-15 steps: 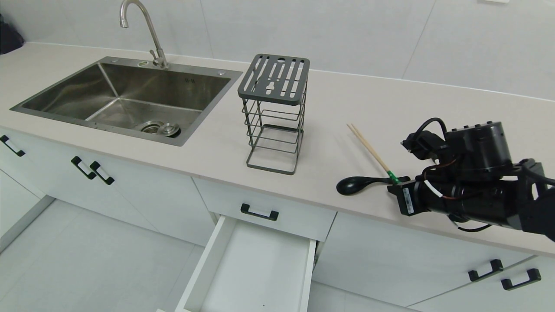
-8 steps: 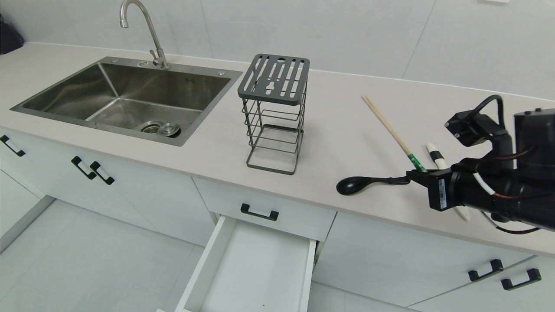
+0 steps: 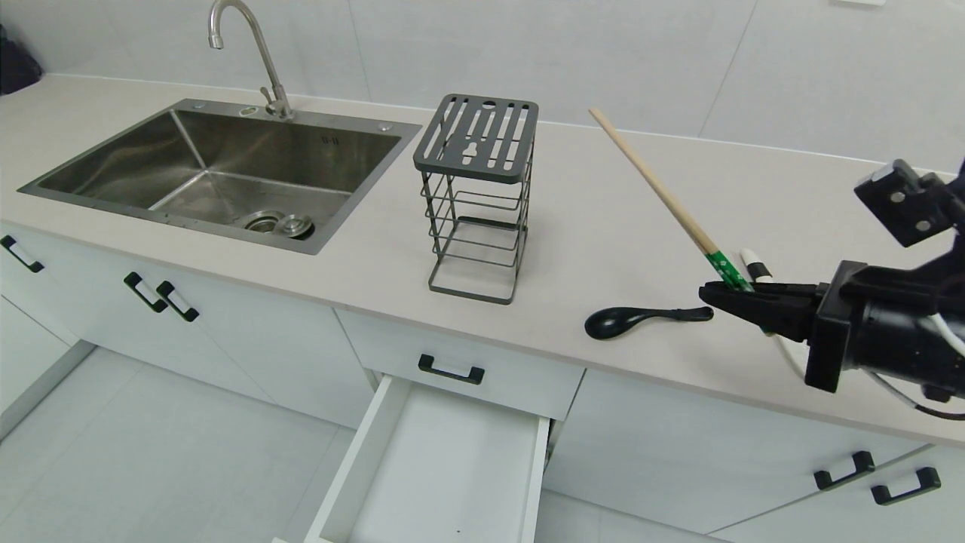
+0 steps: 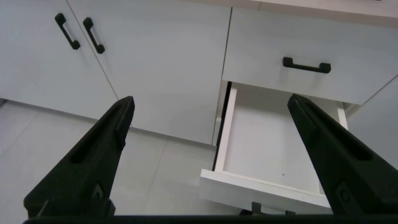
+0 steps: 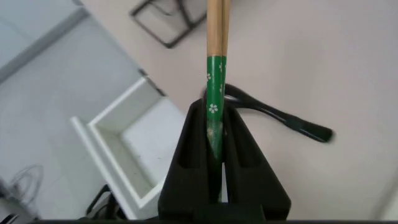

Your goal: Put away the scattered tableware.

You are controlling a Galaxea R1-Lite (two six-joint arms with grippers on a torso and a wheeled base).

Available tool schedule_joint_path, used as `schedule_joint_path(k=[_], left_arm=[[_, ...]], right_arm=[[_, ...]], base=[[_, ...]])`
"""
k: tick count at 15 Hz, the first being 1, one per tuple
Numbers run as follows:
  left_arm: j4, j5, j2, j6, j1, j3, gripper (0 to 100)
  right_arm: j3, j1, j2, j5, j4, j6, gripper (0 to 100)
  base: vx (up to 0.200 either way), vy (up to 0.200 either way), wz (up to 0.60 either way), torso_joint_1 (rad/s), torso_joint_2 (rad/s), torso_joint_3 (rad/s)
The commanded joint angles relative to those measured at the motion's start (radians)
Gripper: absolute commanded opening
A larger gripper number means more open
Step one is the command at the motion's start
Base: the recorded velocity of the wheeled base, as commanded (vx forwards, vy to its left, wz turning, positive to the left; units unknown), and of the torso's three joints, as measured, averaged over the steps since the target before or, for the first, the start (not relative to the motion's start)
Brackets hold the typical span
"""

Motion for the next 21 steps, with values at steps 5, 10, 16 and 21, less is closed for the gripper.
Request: schedule_joint_path(k=[5, 10, 16, 21], left_arm=[[0.000, 0.000, 0.001, -0.001, -0.001, 0.000, 100], [0.000, 0.000, 0.001, 0.000, -0.001, 0.000, 100], [0.000, 0.000, 0.001, 0.000, 0.001, 0.000, 100], [0.000, 0.000, 0.001, 0.000, -0.001, 0.000, 100]], right_arm=[[0.021, 0.011, -0.007, 0.205, 0.005, -0.121, 0], [0.103, 0.082, -0.006, 0.202, 0.019, -0.144, 0], [0.092, 0.320, 0.096, 0.036, 0.048, -0.138, 0], [0.063, 0.548, 0.198, -0.198, 0.037, -0.092, 0]], base=[[0.000, 0.000, 0.00, 0.000, 0.00, 0.000], [0.000, 0.000, 0.00, 0.000, 0.00, 0.000], [0.000, 0.000, 0.00, 0.000, 0.00, 0.000], [0.000, 0.000, 0.00, 0.000, 0.00, 0.000]])
